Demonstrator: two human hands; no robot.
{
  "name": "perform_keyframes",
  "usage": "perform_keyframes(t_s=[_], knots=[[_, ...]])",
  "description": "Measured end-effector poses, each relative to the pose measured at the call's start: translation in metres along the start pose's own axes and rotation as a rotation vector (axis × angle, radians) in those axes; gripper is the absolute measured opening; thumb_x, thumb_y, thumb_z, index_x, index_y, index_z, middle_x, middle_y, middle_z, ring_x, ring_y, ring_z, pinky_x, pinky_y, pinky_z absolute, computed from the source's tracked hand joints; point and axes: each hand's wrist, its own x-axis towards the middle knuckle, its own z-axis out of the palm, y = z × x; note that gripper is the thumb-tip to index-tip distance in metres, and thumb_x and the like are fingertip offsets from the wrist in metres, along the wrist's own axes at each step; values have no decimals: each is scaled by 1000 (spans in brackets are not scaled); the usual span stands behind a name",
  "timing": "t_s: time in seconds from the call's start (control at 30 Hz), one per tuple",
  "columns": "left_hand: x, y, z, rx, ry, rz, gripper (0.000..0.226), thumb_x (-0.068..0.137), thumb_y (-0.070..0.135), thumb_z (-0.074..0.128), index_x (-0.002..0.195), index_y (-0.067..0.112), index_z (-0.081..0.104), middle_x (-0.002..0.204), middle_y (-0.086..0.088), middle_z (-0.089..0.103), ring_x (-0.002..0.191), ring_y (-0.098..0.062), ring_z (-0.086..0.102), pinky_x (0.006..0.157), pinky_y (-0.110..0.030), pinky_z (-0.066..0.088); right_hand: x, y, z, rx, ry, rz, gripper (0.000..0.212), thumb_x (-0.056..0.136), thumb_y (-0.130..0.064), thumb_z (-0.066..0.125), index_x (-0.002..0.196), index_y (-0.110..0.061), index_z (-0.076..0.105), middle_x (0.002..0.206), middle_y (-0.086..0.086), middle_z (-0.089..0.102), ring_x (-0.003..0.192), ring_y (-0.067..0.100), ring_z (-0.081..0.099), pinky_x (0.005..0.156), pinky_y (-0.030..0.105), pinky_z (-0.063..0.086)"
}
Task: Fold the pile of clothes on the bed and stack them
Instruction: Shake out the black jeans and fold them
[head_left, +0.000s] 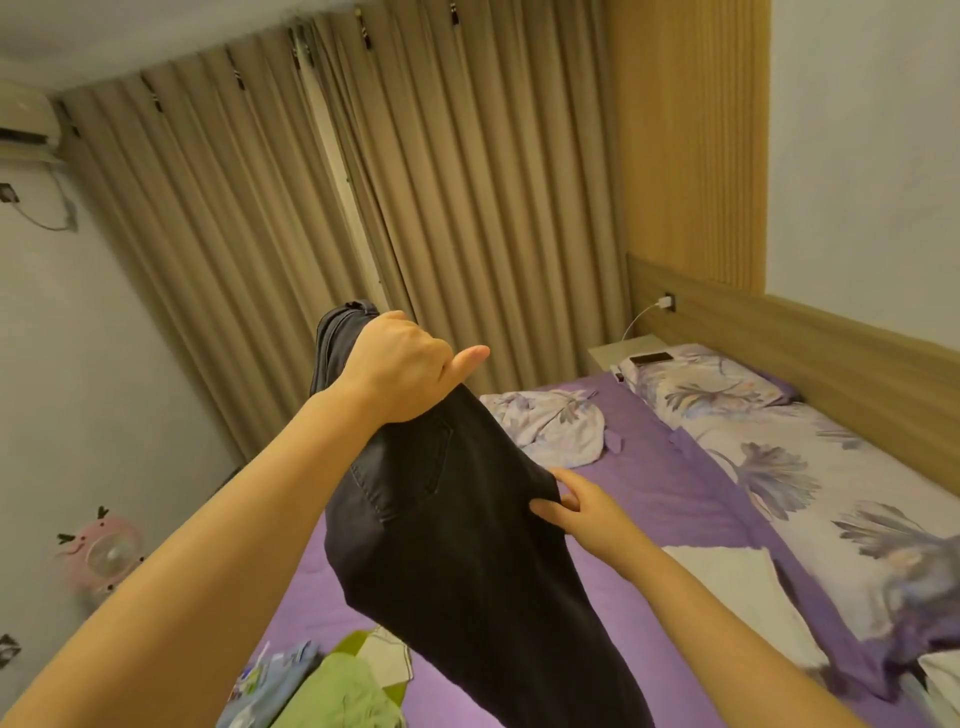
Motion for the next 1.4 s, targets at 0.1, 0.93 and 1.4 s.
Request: perform_keyframes(t_s=[0.1, 0.93, 1.4], knots=[[0, -2, -7, 3, 21, 2, 92, 89, 62, -13, 44, 11, 48, 40, -2, 45, 41, -22, 42, 75, -33, 42, -2, -13, 4, 307, -96, 44, 43, 93, -26, 59, 130, -40, 42, 101, -23, 69, 99, -3, 64, 78, 14, 50], [-17, 26, -27, 100, -12, 163, 78, 89, 75, 15, 47, 15, 42, 36, 4, 37, 33, -16, 37, 54, -31, 42, -54, -22, -57, 40, 31, -83, 17, 84, -34, 66, 91, -20, 59, 88, -8, 64, 89, 12, 61, 64, 14, 48], [-147, 45, 73, -226, -822, -179, 97, 43, 102, -4, 55, 19, 44, 52, 3, 48, 49, -16, 43, 46, -29, 27, 10, -14, -30, -570, -233, 118, 31, 80, -51, 67, 76, -22, 61, 75, -7, 62, 71, 10, 58, 58, 25, 39]])
